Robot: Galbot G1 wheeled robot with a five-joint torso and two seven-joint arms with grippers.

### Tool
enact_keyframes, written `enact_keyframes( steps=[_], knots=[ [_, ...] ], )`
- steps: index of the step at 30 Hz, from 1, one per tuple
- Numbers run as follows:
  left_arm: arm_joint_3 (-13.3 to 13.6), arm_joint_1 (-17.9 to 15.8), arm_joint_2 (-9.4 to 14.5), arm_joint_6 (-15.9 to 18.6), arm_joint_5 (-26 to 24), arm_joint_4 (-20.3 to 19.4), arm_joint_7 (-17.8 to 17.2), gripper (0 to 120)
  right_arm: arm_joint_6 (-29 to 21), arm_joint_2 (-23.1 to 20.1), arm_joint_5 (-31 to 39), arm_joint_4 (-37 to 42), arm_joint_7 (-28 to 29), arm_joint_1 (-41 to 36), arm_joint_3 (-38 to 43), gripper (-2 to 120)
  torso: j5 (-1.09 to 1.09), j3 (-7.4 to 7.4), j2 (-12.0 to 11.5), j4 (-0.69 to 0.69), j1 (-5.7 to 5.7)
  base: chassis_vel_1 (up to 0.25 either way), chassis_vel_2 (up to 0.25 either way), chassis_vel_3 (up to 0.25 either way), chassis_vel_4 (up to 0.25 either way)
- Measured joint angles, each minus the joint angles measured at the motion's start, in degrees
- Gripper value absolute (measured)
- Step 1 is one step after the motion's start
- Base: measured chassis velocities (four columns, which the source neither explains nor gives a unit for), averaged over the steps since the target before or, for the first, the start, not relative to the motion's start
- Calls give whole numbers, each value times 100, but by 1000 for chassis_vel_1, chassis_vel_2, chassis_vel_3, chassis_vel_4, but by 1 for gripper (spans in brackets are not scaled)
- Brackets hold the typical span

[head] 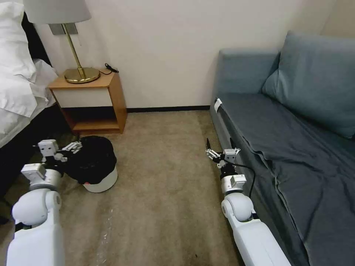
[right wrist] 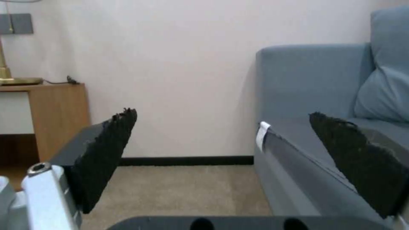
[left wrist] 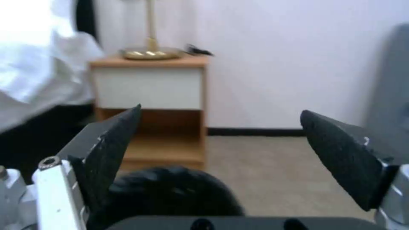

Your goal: Pick up the trash bin, then pick up the garbage on the floor and place it into the trash bin.

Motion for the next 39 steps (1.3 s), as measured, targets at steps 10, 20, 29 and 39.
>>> enact_keyframes(
  steps=[10, 20, 29, 39],
  knots=[
    [286, 305, -139, 21, -45, -5, 247, 100, -18, 20, -51, -4, 58, 14, 160, 100, 0, 0, 0, 0, 0, 0, 0, 0, 0],
    [332, 268, -166, -11, -44, 173, 254, 100, -142, 34, -52, -36, 50, 97, 166, 100, -1, 0, 0, 1, 0, 0, 0, 0, 0],
    [328, 260, -167, -19, -45, 189, 273, 99, -164, 30, -53, -36, 56, 103, 160, 100, 0, 0, 0, 0, 0, 0, 0, 0, 0],
    [325, 257, -166, -21, -51, 192, 274, 99, -167, 30, -53, -36, 58, 105, 157, 100, 0, 0, 0, 0, 0, 0, 0, 0, 0]
  ],
)
